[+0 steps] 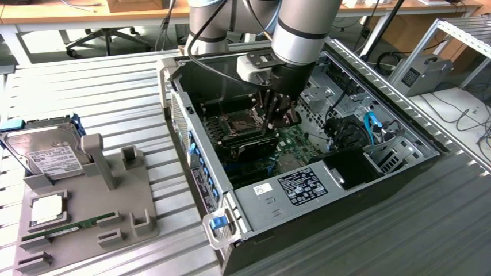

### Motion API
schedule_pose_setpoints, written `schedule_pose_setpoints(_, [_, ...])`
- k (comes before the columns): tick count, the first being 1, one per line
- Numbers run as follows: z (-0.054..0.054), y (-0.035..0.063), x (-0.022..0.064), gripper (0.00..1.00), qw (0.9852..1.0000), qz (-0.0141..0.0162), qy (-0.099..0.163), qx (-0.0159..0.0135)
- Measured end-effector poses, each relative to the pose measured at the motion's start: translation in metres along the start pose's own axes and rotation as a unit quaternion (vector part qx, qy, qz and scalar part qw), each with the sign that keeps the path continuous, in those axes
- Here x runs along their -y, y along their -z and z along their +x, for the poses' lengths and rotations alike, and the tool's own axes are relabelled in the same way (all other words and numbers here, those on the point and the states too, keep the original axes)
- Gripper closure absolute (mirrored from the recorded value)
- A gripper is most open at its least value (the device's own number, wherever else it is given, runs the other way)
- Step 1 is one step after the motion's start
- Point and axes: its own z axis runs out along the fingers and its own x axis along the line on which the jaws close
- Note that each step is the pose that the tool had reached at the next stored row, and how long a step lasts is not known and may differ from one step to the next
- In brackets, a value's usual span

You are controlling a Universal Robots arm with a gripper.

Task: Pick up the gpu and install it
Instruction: 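Insert the gpu into the slot, then press down on the gpu until it lock into place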

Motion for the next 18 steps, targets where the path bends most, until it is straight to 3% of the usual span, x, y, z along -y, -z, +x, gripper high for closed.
schedule_pose_setpoints(9, [0.000,0.0000,-0.0001,0.89,1.0000,0.0000,0.000,0.0000])
schedule_pose_setpoints(12, [0.000,-0.0012,-0.0179,0.89,1.0000,0.0000,0.000,0.0000])
schedule_pose_setpoints(18, [0.000,-0.0043,-0.0445,0.89,1.0000,0.0000,0.000,0.0000])
